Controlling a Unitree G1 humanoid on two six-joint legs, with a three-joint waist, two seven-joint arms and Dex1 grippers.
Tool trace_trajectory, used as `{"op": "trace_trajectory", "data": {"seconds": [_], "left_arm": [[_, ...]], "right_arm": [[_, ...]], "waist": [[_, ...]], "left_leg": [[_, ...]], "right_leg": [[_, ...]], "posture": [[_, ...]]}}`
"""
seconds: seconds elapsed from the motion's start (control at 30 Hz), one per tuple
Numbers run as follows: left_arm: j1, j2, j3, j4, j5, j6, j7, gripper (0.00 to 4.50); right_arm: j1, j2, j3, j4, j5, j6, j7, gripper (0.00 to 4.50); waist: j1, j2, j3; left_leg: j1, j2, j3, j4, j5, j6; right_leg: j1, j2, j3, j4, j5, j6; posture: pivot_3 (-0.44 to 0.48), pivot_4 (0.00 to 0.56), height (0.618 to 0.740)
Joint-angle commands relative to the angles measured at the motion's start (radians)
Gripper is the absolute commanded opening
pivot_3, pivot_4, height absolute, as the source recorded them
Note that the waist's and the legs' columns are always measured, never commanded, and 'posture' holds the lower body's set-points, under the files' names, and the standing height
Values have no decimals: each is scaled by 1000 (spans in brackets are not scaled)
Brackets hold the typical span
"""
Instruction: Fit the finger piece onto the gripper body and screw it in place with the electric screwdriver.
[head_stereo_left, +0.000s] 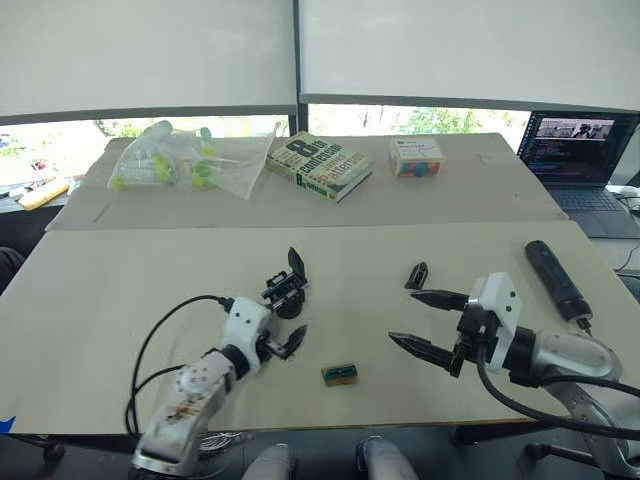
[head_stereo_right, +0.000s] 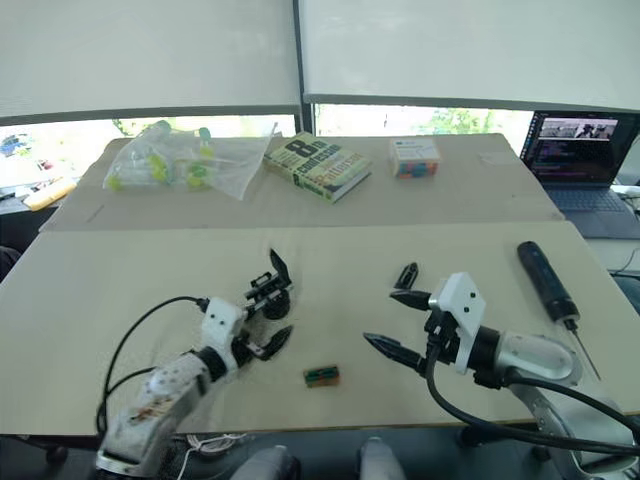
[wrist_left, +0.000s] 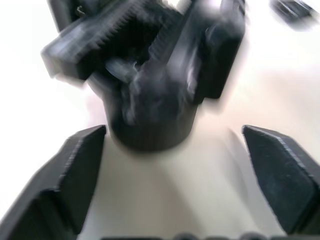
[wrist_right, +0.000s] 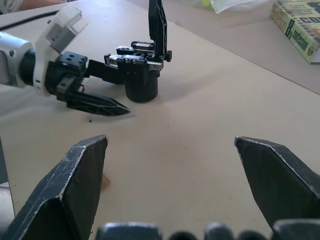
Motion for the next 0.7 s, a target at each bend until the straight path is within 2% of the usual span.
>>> {"op": "trace_trajectory", "data": {"seconds": [0.03, 0.1, 0.23, 0.27, 0.4, 0.57, 0.67, 0.7], "left_arm": [[-100, 70, 27, 185, -38, -102, -215, 4483], [-161, 93, 16, 265, -42, -144, -307, 4483], [-310, 92, -39, 446, -17, -212, -472, 4483], [-339, 88, -52, 500, 7, -249, -488, 4483], [-455, 48, -51, 707, 54, -366, -499, 4483], [-500, 10, -50, 794, 58, -430, -548, 4483], [-488, -8, -35, 795, 40, -445, -558, 3700], [-477, -9, -31, 787, 37, -447, -560, 3247]], "right_arm": [[-19, 2, -3, -21, 3, -33, 4, 4500], [-23, 2, -2, -18, 1, -33, 5, 4500], [-21, 3, 1, -20, -6, -37, 2, 4500], [-19, 4, 3, -24, -7, -36, -1, 4500], [-6, 6, 1, -44, -1, -31, -14, 4500], [15, 5, -10, -56, 0, -30, -28, 4500], [21, 9, -11, -61, 0, -29, -38, 4500], [24, 10, -10, -63, 0, -30, -41, 4500]], "waist": [[2, 1, 1], [3, 1, 1], [2, 1, 1], [2, 1, 1], [0, 1, 1], [0, 1, 1], [0, 1, 1], [0, 1, 1]], "left_leg": [[4, 0, 0, 0, 0, 0], [4, 0, 0, 0, 0, 0], [4, -1, 0, 1, 0, 0], [4, -1, 0, 1, 0, 0], [4, -1, -2, 0, 0, 0], [4, -1, -5, 0, 0, 0], [4, -1, -6, 0, 0, 0], [4, -1, -6, 0, 0, 0]], "right_leg": [[5, 0, 0, -1, -3, 4], [6, 0, -1, -2, -6, 8], [6, 0, -1, -2, -5, 6], [5, -1, -1, -2, -1, 0], [5, -1, 0, -2, -1, 0], [5, -1, 0, -2, -1, 0], [5, -1, 0, -2, -1, 0], [5, -1, 0, -2, -1, 0]], "posture": [[0, 150, 740], [0, 150, 740], [0, 150, 740], [0, 150, 740], [0, 150, 740], [0, 150, 740], [0, 150, 740], [0, 150, 740]]}}
